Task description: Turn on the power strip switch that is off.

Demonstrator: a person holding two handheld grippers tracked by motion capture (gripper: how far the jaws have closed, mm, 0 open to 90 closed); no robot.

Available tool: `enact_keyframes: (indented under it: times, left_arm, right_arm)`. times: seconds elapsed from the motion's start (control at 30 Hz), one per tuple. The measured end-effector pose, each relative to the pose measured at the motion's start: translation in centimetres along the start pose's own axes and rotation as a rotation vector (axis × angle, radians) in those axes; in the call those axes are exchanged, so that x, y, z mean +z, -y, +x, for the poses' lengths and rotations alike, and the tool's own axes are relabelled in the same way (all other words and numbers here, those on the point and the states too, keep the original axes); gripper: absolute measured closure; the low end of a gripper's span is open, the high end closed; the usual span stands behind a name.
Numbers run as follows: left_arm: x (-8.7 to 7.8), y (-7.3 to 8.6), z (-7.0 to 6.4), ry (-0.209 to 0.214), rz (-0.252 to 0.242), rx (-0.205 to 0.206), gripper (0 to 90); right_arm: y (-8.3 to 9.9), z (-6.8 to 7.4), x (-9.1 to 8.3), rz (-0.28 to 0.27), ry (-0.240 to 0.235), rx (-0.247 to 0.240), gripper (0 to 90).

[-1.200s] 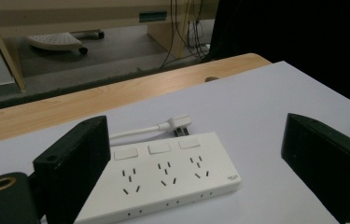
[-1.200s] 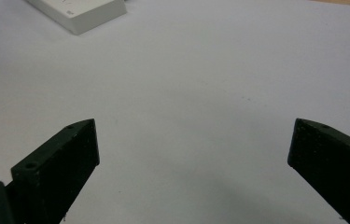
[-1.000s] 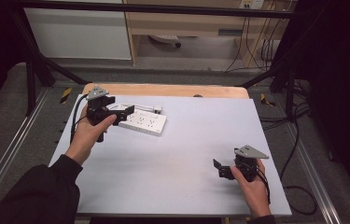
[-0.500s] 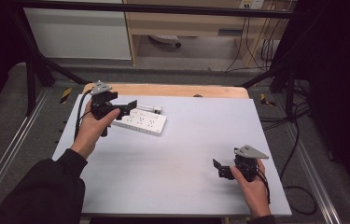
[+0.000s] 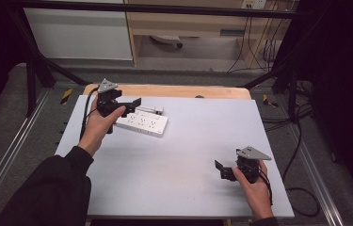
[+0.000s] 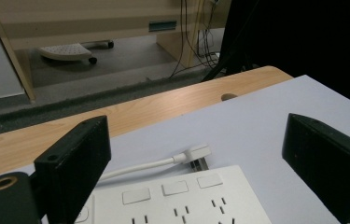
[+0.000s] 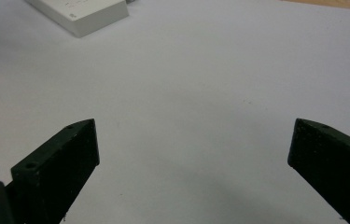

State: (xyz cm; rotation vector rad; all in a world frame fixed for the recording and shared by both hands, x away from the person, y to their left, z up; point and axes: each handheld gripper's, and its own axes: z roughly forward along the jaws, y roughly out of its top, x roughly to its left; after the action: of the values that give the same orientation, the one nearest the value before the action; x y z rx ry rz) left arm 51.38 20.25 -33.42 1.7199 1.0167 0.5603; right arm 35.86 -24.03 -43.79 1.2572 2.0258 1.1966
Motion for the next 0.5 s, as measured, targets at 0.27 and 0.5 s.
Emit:
enact_keyframes:
  times: [0.27, 0.5]
  left_arm:
    - [1.0, -0.3, 0.3, -0.006, -0.014, 0.002, 8.3]
    - [2.0, -0.3, 0.7, -0.018, -0.024, 0.004, 8.8]
  right_arm:
    - [0.0, 0.0, 0.0, 0.0, 0.0, 0.001, 2.4]
    - [0.0, 0.0, 0.0, 0.0, 0.0, -0.002, 2.4]
